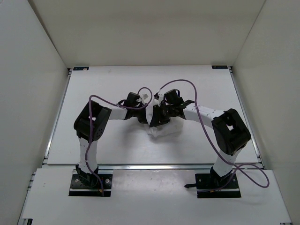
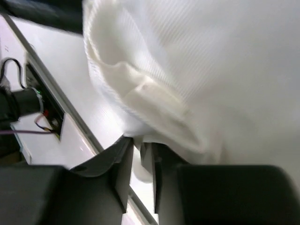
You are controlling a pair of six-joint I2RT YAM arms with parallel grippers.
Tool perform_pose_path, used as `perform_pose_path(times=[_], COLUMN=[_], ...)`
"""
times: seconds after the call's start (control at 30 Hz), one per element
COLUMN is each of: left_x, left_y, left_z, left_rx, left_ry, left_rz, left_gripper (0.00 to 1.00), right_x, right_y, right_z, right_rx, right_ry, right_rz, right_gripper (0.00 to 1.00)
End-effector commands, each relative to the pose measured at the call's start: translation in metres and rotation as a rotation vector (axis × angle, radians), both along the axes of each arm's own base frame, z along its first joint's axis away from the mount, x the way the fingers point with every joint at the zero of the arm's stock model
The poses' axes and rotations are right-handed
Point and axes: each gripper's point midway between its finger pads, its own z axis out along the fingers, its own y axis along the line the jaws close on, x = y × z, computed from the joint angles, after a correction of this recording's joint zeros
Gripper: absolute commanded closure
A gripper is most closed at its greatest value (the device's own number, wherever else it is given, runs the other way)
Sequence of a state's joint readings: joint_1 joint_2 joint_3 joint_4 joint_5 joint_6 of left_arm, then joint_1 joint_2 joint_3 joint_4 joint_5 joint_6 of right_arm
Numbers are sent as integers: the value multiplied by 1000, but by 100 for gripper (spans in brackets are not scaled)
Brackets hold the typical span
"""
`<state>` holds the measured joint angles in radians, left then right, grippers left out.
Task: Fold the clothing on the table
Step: Fold the skirt
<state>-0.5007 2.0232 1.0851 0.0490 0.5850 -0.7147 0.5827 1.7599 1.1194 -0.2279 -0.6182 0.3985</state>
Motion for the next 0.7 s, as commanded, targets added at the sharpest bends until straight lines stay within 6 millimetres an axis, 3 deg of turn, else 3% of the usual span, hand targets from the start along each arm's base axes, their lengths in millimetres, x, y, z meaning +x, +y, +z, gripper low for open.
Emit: perform_pose_path(times=[0.0, 0.07, 0.17, 0.33, 0.4, 0.47, 0.53, 0.6, 0.67], left_x=[-7, -6, -3, 13, 17, 27, 32, 42, 49], left_y=[19, 21, 23, 34, 37, 48, 56, 66, 76], left_z=[-13, -9, -3, 24, 36, 58, 77, 106, 122], left_rx=[74, 67, 58, 29, 22, 1, -52, -103, -92], left_ry=[20, 15, 7, -52, -78, -122, -147, -206, -254], left_rz=[20, 23, 28, 65, 69, 102, 144, 193, 225], left_gripper=[94, 93, 92, 88, 77, 64, 54, 46, 38], right_x=[-7, -5, 0, 29, 38, 50, 57, 57, 54], right_y=[-6, -4, -5, -11, -20, -39, -61, -78, -90], right_z=[-10, -8, 2, 87, 129, 146, 142, 126, 106], right_rx=[-7, 12, 34, 134, 170, 157, 133, 108, 99], right_ry=[31, 11, -3, -188, -297, -359, -368, -320, -252], right_rz=[-2, 7, 2, -64, -102, -168, -215, -242, -253], right_gripper=[80, 68, 65, 60, 53, 54, 57, 77, 87])
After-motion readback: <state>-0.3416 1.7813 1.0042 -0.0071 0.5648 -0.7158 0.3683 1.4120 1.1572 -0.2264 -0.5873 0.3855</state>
